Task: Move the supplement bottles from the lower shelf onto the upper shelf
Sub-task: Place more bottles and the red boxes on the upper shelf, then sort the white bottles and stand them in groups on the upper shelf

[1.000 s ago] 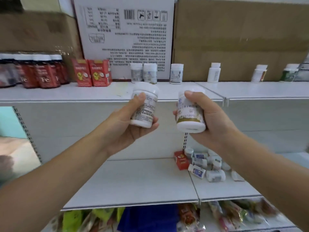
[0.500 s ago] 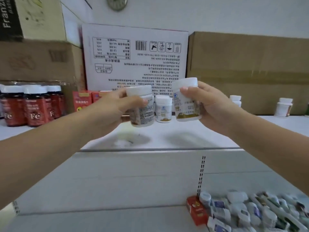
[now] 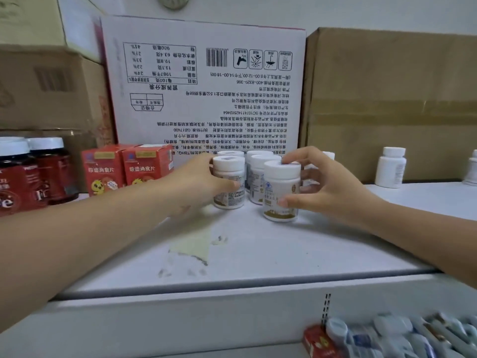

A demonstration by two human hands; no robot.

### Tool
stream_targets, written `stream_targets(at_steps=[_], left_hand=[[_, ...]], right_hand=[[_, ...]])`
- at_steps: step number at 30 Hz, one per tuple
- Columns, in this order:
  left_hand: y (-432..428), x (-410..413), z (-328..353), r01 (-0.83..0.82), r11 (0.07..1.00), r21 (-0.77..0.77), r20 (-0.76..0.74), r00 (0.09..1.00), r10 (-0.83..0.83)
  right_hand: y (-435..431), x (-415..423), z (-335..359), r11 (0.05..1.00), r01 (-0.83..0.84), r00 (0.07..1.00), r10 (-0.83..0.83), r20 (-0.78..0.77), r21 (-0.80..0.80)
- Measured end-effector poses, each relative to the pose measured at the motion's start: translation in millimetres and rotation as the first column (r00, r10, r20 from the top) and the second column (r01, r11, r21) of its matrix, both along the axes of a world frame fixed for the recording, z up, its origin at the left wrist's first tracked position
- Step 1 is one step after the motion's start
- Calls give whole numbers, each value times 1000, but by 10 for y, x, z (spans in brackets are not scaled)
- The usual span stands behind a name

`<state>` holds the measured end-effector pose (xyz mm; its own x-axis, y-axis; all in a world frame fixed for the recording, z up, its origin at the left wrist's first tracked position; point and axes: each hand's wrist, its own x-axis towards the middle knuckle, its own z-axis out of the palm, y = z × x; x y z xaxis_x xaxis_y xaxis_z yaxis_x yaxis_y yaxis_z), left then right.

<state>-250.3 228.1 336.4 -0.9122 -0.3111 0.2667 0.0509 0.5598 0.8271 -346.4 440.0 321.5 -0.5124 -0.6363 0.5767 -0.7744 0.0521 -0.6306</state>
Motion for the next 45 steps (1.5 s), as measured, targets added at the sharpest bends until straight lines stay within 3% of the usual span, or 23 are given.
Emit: stream_targets(at_steps=[3,5,13,21,24,29,31,35,39,45], left_hand=[[-52,-41,-54,-89,987,-136,-3,996,90],[-50,-46,-92,-104,971,-214,31,993,113],[-81,-76,-153,-153,958,-243,36,985,167],[-87,-83,-183,-103,954,-280,65,990,125],[-69,-85,-169,-90,924,-372,73,989,126],[-24,-23,-116,-71,788,-611,172,960,220],[1,44,-70,-11,716,-698,242,937,250],[83,191,33,117,561,-819,368,858,359],[190,427,158,180,590,-787,460,808,368],[596,682,220,128,598,-791,401,847,349]], right_hand=[[18,-91,-85,997,21,984,-8,-176,68],[20,-139,-110,997,29,978,-13,-206,73],[-31,-141,-123,1000,-28,992,29,-125,12],[-24,-111,-117,999,-39,997,40,-72,13],[-29,-127,-117,999,-17,999,18,-40,32],[-19,-148,-98,983,86,996,-90,16,163],[15,-140,-77,946,150,988,-154,-10,287],[182,-89,53,786,299,953,-219,-208,541],[554,-6,213,642,340,939,-191,-286,688],[1228,-51,193,605,373,927,-211,-311,703]])
